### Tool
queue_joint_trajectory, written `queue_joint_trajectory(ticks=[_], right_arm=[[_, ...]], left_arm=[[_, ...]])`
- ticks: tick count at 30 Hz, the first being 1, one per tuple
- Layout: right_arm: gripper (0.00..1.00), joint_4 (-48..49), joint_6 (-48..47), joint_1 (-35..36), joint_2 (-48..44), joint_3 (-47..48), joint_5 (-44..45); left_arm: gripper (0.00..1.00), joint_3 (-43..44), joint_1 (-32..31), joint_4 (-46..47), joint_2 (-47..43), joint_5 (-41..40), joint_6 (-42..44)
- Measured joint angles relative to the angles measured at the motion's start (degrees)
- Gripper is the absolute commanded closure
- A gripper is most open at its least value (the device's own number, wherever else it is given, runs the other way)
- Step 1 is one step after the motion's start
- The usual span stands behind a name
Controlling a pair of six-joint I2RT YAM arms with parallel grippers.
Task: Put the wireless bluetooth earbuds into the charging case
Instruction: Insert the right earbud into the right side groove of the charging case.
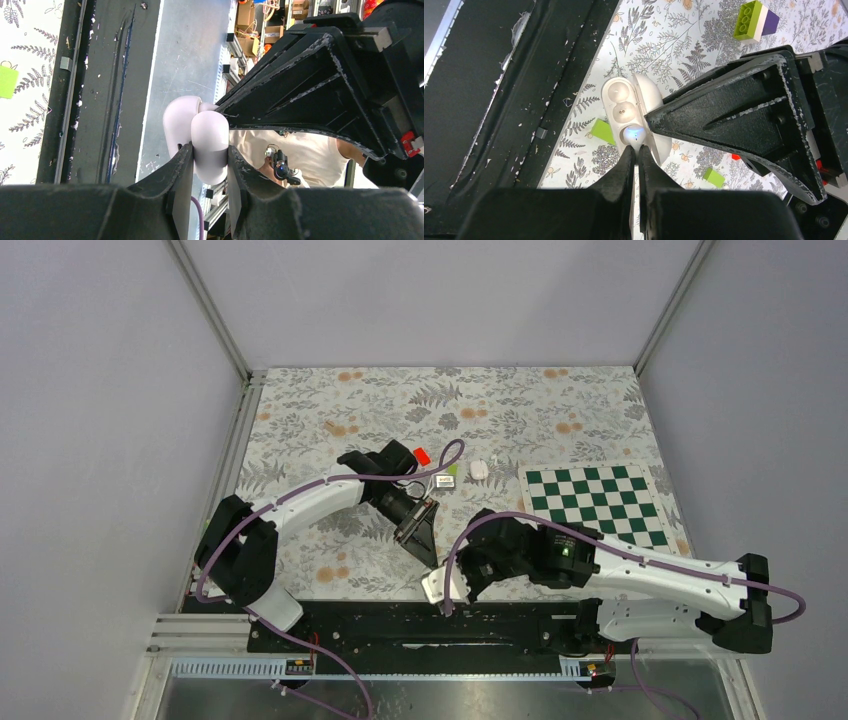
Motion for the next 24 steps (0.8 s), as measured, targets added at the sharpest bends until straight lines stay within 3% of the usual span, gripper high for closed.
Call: queue_joint_trajectory(ticks=[6,10,17,24], right_arm=[[1.0,0.0,-0.5,1.2,0.8,0.0,1.8],[0.83,0.0,-0.5,1.6,1.0,0.0,2.8],[0.81,0.0,-0.4,2.3,1.0,0.0,4.0],[0.71,0.0,0.2,2.5,1.0,0.0,4.5]], left_arm=[[1.0,0.0,-0.1,-0.2,0.0,-0.3,0.2],[1.0,0.0,-0.1,-0.2,0.0,-0.5,0.4],[1.0,0.0,-0.1,-0.2,0.0,-0.3,0.4],[1.0,0.0,-0.1,-0.2,0.0,-0.2,0.4]])
